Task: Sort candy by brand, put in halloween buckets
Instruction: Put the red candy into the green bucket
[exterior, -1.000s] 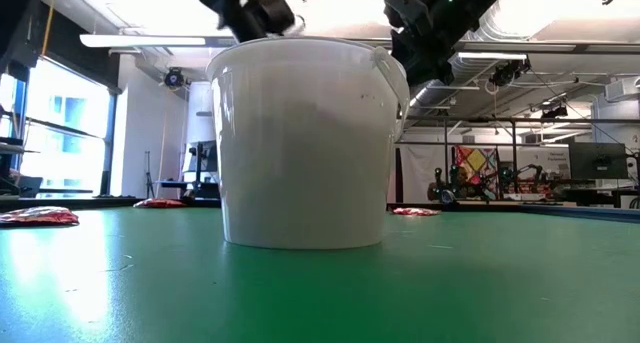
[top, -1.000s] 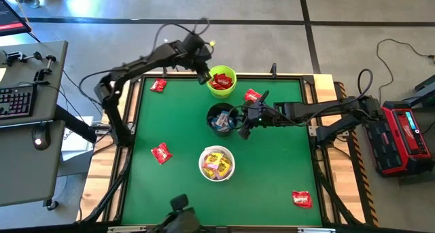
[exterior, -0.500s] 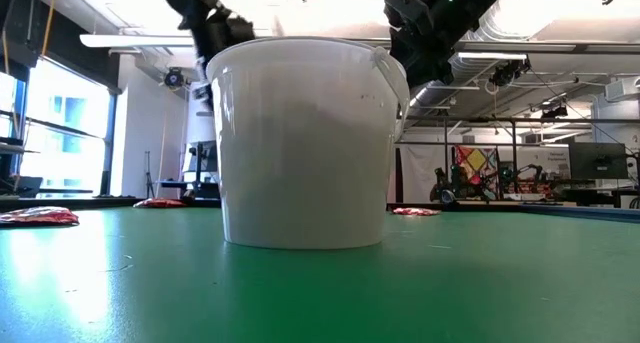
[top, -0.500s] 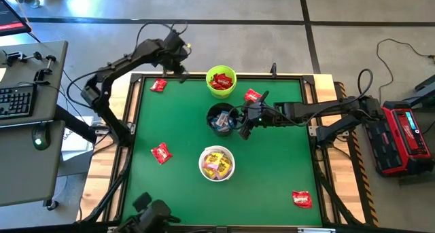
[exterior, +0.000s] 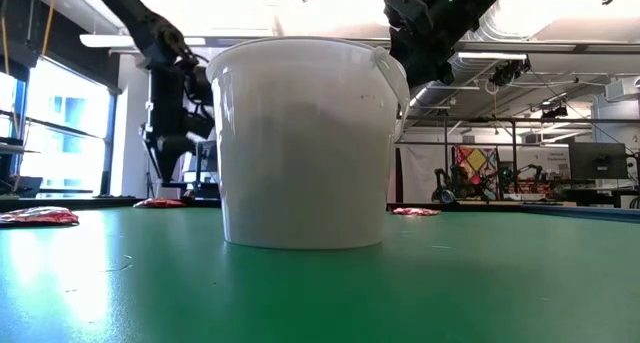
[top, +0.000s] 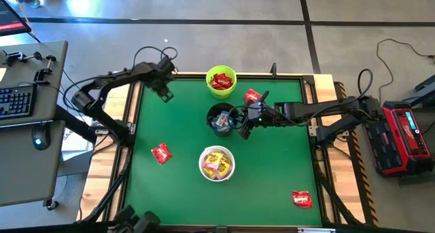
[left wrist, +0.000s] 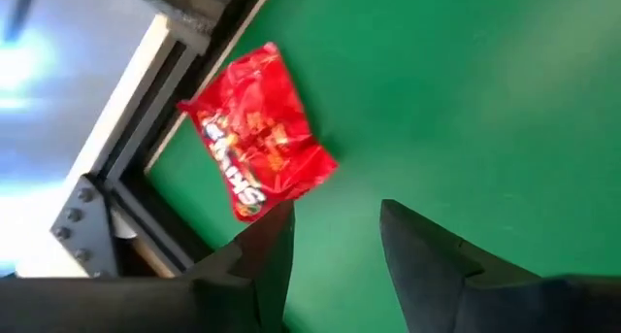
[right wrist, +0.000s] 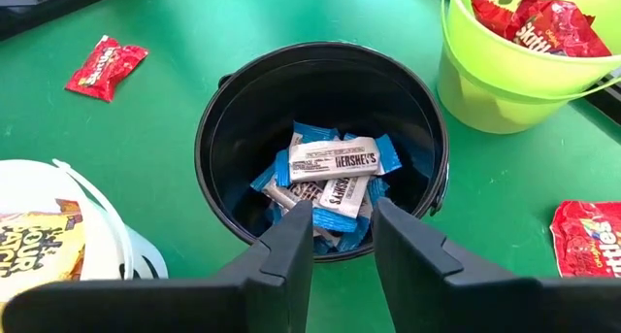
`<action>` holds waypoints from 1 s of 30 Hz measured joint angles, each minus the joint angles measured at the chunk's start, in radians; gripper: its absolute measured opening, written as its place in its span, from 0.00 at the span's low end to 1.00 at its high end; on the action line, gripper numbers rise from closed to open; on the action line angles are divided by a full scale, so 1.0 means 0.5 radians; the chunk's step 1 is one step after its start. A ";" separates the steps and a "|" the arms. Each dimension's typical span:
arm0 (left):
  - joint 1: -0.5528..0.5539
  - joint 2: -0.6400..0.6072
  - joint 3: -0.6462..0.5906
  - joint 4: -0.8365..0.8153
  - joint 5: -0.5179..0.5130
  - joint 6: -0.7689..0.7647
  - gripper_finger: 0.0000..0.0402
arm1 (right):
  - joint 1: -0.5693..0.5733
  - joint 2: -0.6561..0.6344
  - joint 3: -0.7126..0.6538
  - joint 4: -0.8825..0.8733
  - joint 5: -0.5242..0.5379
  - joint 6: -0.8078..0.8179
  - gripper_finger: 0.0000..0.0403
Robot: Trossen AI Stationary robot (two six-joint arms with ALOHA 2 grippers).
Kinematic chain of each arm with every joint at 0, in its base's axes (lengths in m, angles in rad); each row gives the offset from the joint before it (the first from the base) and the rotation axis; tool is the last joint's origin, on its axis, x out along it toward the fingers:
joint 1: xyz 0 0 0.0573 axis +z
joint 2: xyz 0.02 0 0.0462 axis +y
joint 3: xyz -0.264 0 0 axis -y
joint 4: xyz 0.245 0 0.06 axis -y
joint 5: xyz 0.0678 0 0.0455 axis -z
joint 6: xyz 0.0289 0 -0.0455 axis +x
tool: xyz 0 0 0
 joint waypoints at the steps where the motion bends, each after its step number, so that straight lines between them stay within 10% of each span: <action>1: 0.000 0.000 -0.027 0.036 -0.045 0.001 0.37 | 0.000 0.000 0.000 0.000 0.000 0.000 0.24; 30: 0.145 0.336 -0.107 0.345 -0.118 0.288 0.42 | 0.000 0.000 0.000 0.002 0.000 0.053 0.24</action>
